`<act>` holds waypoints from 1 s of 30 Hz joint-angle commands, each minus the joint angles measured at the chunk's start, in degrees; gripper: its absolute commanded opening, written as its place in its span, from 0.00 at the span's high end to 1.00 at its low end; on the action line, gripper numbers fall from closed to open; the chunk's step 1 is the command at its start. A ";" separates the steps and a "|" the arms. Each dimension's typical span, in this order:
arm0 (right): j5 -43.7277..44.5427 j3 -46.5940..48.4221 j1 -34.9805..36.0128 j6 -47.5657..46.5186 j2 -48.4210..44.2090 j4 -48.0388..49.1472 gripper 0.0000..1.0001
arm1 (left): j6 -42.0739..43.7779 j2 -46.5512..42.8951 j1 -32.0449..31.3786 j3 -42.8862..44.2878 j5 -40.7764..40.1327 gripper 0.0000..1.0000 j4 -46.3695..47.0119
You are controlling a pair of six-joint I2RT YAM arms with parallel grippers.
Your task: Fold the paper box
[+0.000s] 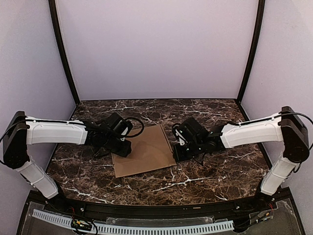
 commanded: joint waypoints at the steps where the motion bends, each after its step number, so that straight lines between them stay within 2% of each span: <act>1: 2.51 1.84 1.12 -0.89 -1.74 -4.51 1.00 | -0.90 1.39 -0.37 -2.68 4.04 0.64 -3.42; 11: 2.85 5.22 3.73 -1.54 -4.27 -5.60 1.00 | -0.82 1.63 -0.32 -2.66 3.90 0.64 -3.41; 19: -2.90 4.87 6.21 0.02 -2.45 0.83 1.00 | -0.99 1.47 -0.32 -2.49 4.27 0.64 -3.33; 23: -2.14 4.52 6.14 -0.65 -2.07 1.17 1.00 | -0.57 0.56 -0.37 -0.92 4.45 0.62 -4.67; 30: 1.65 1.96 5.24 -2.53 -5.82 0.65 0.80 | 1.44 -5.38 -0.37 4.81 2.66 0.46 -9.88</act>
